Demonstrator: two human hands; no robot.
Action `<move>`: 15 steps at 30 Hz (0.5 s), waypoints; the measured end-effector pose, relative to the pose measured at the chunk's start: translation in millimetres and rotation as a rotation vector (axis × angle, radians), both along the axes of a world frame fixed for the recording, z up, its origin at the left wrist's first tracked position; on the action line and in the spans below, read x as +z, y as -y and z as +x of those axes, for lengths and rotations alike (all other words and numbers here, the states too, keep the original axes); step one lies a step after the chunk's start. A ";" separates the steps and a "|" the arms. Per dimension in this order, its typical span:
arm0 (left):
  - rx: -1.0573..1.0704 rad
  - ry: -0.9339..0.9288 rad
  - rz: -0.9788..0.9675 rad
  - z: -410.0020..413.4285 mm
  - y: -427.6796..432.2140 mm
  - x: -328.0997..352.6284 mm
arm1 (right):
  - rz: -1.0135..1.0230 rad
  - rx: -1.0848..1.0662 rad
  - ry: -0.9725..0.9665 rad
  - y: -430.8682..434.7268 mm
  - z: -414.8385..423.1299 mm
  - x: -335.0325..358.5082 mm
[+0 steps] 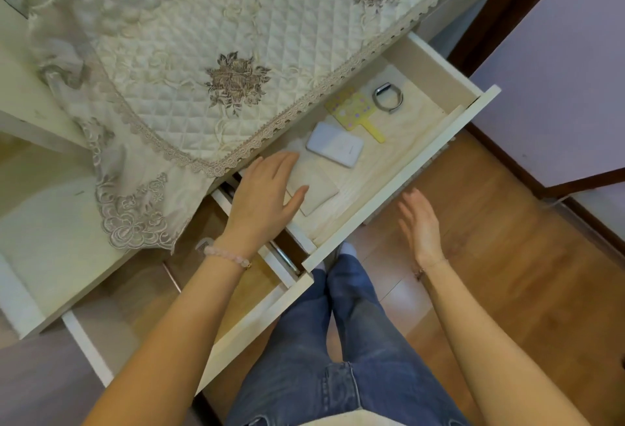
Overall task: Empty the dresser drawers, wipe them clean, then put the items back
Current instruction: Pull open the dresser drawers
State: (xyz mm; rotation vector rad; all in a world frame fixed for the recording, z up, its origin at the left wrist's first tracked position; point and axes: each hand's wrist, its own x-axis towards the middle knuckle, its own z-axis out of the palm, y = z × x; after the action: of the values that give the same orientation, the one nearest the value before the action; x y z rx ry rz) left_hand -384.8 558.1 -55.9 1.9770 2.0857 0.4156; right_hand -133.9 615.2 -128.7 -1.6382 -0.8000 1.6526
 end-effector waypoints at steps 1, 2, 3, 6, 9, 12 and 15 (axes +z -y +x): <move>-0.004 -0.003 0.018 2.9 1.1 4.7 | 0.110 0.060 0.100 -3.3 0.6 8.4; -0.007 -0.009 0.033 5.8 1.8 9.1 | 0.206 0.121 0.178 -6.4 0.7 16.8; -0.009 -0.018 0.043 8.5 2.3 13.2 | 0.289 0.186 0.249 -9.4 0.5 24.9; -0.013 -0.042 0.044 14.9 3.4 22.2 | 0.500 0.401 0.516 -16.4 -2.5 46.2; -0.023 -0.049 0.046 18.7 6.0 26.3 | 0.644 0.551 0.700 -20.1 -5.4 64.9; -0.005 -0.032 0.036 21.2 7.4 27.3 | 0.717 0.626 0.808 -21.2 -5.2 79.0; -0.009 -0.024 0.022 24.8 6.4 27.1 | 0.743 0.664 0.863 -21.4 -2.8 88.8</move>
State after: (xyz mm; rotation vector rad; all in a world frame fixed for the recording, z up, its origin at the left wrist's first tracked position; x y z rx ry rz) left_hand -360.0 551.8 -28.8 2.0131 2.0944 0.4168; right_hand -136.7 636.6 -39.9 -1.5414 -2.2492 0.7022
